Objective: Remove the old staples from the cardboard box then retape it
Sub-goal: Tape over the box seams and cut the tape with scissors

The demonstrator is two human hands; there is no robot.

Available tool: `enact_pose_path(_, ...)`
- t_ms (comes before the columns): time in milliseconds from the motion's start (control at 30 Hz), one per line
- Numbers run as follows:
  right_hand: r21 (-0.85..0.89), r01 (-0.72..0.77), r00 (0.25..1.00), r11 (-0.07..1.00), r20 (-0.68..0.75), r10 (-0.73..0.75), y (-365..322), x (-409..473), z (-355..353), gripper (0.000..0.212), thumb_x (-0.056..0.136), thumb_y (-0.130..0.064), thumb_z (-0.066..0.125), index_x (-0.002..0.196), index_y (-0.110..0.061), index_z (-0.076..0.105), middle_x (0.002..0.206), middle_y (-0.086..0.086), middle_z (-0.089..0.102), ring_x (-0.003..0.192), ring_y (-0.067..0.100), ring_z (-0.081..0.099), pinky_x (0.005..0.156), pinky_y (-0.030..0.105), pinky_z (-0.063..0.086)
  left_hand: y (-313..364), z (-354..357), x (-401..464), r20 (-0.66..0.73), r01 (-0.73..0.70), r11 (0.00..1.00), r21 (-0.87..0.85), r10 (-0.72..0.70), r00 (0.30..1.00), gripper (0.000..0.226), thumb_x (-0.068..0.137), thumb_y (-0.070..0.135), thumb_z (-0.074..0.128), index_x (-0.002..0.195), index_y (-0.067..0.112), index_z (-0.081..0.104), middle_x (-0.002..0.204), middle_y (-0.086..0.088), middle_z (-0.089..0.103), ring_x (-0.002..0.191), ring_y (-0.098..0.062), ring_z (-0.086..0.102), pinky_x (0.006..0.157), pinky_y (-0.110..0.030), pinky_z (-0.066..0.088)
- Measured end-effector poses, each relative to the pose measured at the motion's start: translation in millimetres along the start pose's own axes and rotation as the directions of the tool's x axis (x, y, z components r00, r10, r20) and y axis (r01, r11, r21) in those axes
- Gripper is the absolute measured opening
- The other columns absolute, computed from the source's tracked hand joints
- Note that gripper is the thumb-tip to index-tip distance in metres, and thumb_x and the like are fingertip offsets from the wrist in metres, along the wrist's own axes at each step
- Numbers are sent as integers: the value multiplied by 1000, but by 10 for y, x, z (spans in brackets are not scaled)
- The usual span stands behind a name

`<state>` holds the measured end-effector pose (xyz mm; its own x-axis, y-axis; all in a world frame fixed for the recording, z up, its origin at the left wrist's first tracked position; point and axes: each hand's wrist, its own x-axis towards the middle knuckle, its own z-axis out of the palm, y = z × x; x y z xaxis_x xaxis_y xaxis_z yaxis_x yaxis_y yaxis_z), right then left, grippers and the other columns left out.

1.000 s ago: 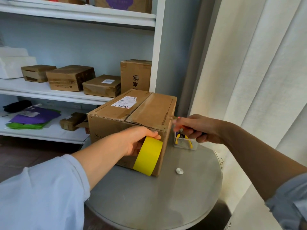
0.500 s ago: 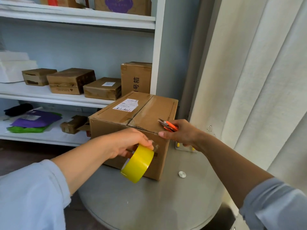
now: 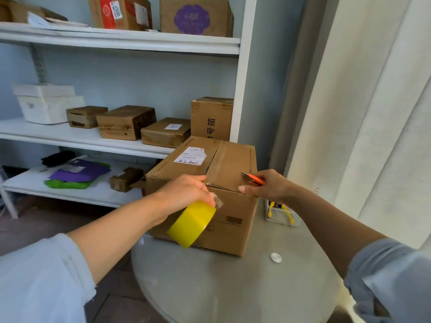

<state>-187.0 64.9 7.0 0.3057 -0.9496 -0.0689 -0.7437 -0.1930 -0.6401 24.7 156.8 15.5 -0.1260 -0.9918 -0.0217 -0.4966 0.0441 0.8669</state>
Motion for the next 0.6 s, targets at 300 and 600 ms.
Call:
enact_pose_path(300,-66,-11,922,998,-386,-15,-196,-84,398,25,89,-42,62,94,-18,66,83,2,65,78,22,63,76,42,56,-154,-226,21,-216,53,998,41,-43,975,9,65,34,73,71,27,74,153,4,31,143,-20,19,116,-40,3)
enact_pose_path(600,-6,20,956,1000,-292,-21,-193,-25,336,25,96,-30,54,74,-19,56,66,1,51,68,22,52,65,35,46,-96,-150,45,10,78,945,316,-85,996,15,81,22,68,68,29,67,146,3,38,142,-14,12,104,-25,12)
